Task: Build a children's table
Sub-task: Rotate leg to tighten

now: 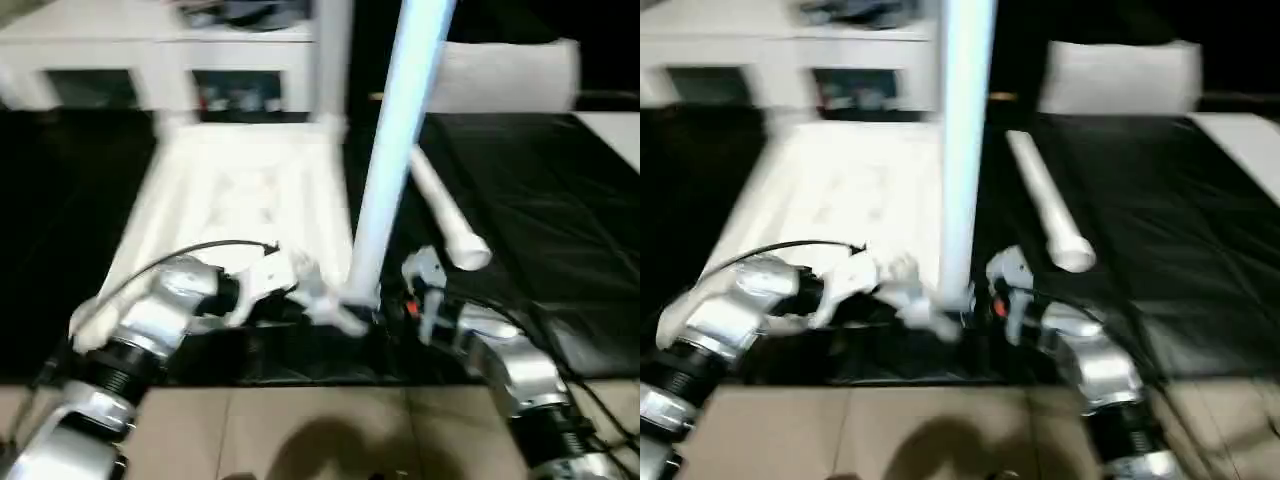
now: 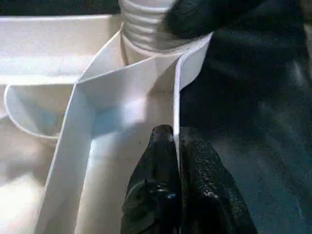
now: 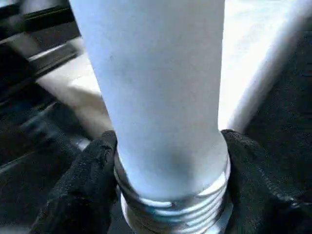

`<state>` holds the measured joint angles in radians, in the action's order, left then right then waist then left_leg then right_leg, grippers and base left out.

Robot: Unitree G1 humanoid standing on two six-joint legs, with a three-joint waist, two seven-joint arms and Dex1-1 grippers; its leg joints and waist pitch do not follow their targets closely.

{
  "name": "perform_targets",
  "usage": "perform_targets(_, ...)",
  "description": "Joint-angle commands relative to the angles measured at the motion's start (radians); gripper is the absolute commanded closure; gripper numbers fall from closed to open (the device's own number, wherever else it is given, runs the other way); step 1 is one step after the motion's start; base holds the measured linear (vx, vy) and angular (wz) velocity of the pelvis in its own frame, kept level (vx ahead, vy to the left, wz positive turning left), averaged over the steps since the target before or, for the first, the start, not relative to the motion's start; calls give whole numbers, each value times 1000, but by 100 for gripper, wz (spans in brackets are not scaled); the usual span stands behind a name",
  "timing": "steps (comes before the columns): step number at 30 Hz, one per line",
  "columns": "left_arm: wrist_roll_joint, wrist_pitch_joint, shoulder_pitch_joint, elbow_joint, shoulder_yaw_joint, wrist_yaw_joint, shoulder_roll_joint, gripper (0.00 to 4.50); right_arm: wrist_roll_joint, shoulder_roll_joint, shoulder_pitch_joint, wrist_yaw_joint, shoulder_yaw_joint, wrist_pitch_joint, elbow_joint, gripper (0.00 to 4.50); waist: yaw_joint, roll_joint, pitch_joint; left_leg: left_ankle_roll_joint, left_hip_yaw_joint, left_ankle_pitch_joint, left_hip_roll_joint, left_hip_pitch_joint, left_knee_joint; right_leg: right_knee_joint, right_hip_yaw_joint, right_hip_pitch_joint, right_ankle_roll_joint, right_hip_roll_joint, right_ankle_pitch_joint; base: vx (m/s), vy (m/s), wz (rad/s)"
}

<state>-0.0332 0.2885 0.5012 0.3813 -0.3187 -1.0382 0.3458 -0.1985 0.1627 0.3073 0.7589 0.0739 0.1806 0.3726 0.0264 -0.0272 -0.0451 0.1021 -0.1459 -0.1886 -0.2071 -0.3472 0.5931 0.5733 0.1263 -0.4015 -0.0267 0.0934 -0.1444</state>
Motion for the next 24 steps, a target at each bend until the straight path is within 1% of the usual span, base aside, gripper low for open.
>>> perform_targets(1, 18, 78, 11, -85, 32, 145, -83, 450, 7, -120, 31, -73, 78, 8, 37, 171, -2, -1, 56, -32, -2, -334, 1, -8, -69, -105, -21, 52, -38, 49, -595, 0, 0, 0)
perform_targets(2, 13, 110, 10, -100, 43, 188, -107, 450, 18, -146, 52, -133, 66, 9, 61, 171, -7, -1, 55, -33, -3, -336, 0, -7, -68, -108, -20, 50, -41, 48, -595, 0, 0, 0)
perform_targets(3, 11, 121, 10, -106, 48, 203, -116, 450, 22, -155, 59, -155, 62, 9, 70, 171, -15, 3, 55, -35, -3, -339, 3, -5, -65, -109, -16, 47, -41, 46, -603, 0, 0, 0)
perform_targets(4, 7, 139, 9, -114, 55, 228, -130, 450, 28, -170, 71, -188, 55, 11, 84, 171, -23, 1, 55, -39, -2, -338, 5, -8, -64, -111, -13, 49, -38, 45, -607, 0, 0, 0)
perform_targets(5, -9, 187, 11, -144, 71, 300, -170, 450, 36, -218, 109, -292, 21, 36, 118, 171, -28, 2, 56, -39, 0, -334, 4, -11, -65, -109, -13, 51, -39, 45, -598, 0, 0, 0)
perform_targets(6, -15, 203, 11, -156, 75, 322, -182, 450, 40, -232, 121, -323, 12, 47, 128, 171, -31, 5, 57, -41, 0, -332, 4, -9, -65, -111, -14, 49, -41, 45, -592, 0, 0, 0)
perform_targets(7, -22, 215, 10, -170, 74, 336, -190, 450, 38, -243, 126, -331, 6, 51, 129, 171, -35, 4, 57, -42, 1, -329, 3, -11, -65, -106, -14, 51, -45, 45, -580, 0, 0, 0)
perform_targets(8, -22, 216, 10, -171, 74, 337, -190, 450, 37, -244, 126, -331, 6, 51, 129, 171, -38, 2, 60, -49, 1, -315, 2, -15, -67, -101, -19, 54, -56, 45, -544, 0, 0, 0)
perform_targets(9, -33, 216, 7, -183, 62, 336, -187, 450, 42, -244, 120, -316, 12, 48, 121, 171, -35, 6, 64, -61, -1, -286, -1, -18, -67, -96, -26, 55, -70, 47, -496, 0, 0, 0)
perform_targets(10, -37, 218, 5, -189, 56, 336, -184, 450, 47, -243, 118, -313, 14, 44, 119, 171, -33, 5, 65, -71, -2, -255, -4, -21, -68, -86, -32, 56, -92, 47, -440, 0, 0, 0)
perform_targets(11, -42, 218, 2, -194, 49, 332, -178, 450, 57, -238, 113, -309, 19, 38, 117, 136, -32, 5, 66, -76, -4, -239, -4, -22, -68, -83, -34, 57, -102, 46, -417, 0, 0, 0)
perform_targets(12, -46, 217, -3, -201, 38, 325, -169, 450, 70, -232, 107, -310, 24, 26, 118, 101, -28, 4, 67, -82, -5, -211, -5, -22, -66, -76, -38, 57, -120, 47, -377, 0, 0, 0)
perform_targets(13, -48, 211, -7, -206, 32, 317, -161, 450, 74, -228, 102, -309, 24, 19, 117, 101, -26, 4, 68, -83, -5, -198, -6, -25, -66, -71, -40, 59, -129, 47, -356, 0, 0, 0)
perform_targets(14, -53, 200, -16, -210, 25, 298, -139, 450, 63, -214, 88, -303, 11, 19, 106, 98, -19, 2, 73, -91, -5, -144, -8, -27, -64, -58, -43, 65, -153, 47, -272, 0, 0, 0)
perform_targets(15, -54, 200, -17, -211, 24, 297, -137, 450, 62, -213, 88, -303, 9, 19, 105, 91, -19, 2, 74, -94, -5, -131, -9, -27, -64, -54, -45, 66, -164, 47, -244, 0, 0, 0)
perform_targets(16, -56, 199, -19, -212, 23, 294, -133, 450, 62, -212, 87, -304, 7, 18, 104, 79, -18, 2, 72, -100, -7, -116, -8, -27, -64, -51, -46, 66, -180, 46, -214, 0, 0, 0)
perform_targets(17, -60, 200, -22, -215, 21, 289, -122, 450, 64, -204, 83, -307, 0, 14, 98, 66, -18, -5, 70, -98, -7, -125, -9, -24, -64, -53, -46, 66, -185, 45, -214, 0, 0, 0)
perform_targets(18, -61, 184, -27, -211, 18, 270, -96, 450, 65, -182, 71, -298, -8, 5, 82, 54, -17, -8, 70, -96, -7, -134, -9, -23, -65, -53, -45, 66, -185, 45, -219, 0, 0, 0)
perform_targets(19, -60, 176, -29, -207, 19, 259, -83, 450, 62, -169, 62, -286, -11, 0, 69, 54, -16, -7, 70, -94, -8, -143, -9, -21, -66, -55, -46, 65, -181, 44, -226, 0, 0, 0)
perform_targets(20, -59, 173, -31, -206, 20, 252, -75, 450, 59, -161, 56, -277, -13, -3, 60, 47, -13, -11, 69, -89, -8, -160, -10, -18, -67, -56, -46, 64, -180, 45, -242, 0, 0, 0)
perform_targets(22, -59, 157, -31, -201, 19, 239, -61, 450, 55, -148, 47, -265, -16, -4, 46, 25, -11, -9, 66, -80, -9, -187, -10, -16, -70, -61, -46, 64, -173, 44, -275, 0, 0, 0)
perform_targets(23, -53, 130, -33, -193, 14, 206, -33, 450, 52, -120, 29, -231, -21, -18, 20, 11, -8, -11, 65, -72, -8, -208, -11, -14, -71, -65, -46, 63, -164, 43, -299, 0, 0, 0)
perform_targets(24, -50, 110, -33, -185, 12, 184, -15, 450, 45, -100, 17, -205, -24, -20, 1, 11, -5, -12, 64, -69, -7, -221, -11, -15, -72, -66, -47, 63, -157, 45, -312, 0, 0, 0)
